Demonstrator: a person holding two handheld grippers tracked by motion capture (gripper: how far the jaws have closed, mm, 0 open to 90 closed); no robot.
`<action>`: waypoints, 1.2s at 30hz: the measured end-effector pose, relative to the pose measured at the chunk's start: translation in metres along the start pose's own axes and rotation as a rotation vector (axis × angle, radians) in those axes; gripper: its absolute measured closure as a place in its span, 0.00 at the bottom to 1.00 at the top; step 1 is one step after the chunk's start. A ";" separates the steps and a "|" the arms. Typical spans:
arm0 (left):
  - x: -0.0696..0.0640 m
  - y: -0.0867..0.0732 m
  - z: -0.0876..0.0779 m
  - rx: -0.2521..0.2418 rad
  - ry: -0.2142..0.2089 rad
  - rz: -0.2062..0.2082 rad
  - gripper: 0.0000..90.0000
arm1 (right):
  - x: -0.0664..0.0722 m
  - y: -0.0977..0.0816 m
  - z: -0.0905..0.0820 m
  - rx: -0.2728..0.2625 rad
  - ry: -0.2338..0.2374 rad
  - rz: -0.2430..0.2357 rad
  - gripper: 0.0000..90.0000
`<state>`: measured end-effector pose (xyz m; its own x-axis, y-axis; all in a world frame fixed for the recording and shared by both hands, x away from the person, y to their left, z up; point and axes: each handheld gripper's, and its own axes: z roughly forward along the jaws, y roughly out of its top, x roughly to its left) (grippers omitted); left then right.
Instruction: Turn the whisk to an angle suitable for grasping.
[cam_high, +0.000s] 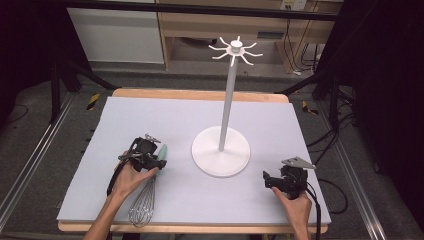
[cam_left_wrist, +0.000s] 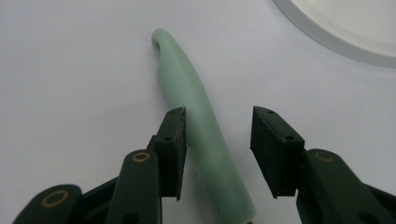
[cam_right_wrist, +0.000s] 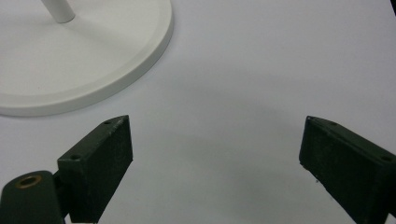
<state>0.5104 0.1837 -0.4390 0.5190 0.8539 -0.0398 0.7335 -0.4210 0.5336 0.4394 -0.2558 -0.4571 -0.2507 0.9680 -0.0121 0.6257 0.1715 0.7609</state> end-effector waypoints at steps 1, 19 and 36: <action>0.000 0.000 0.000 0.000 0.000 0.000 0.61 | 0.000 0.000 0.000 0.000 0.000 0.000 0.11; 0.006 -0.002 0.013 0.030 -0.016 -0.096 0.63 | 0.003 0.000 0.002 0.015 0.011 0.000 0.11; 0.005 -0.002 0.015 0.061 -0.002 -0.165 0.68 | 0.002 0.001 0.002 0.013 0.010 0.002 0.11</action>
<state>0.5182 0.1839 -0.4534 0.3903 0.9122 -0.1247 0.8341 -0.2930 0.4674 0.4407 -0.2538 -0.4578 -0.2573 0.9663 -0.0041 0.6355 0.1724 0.7526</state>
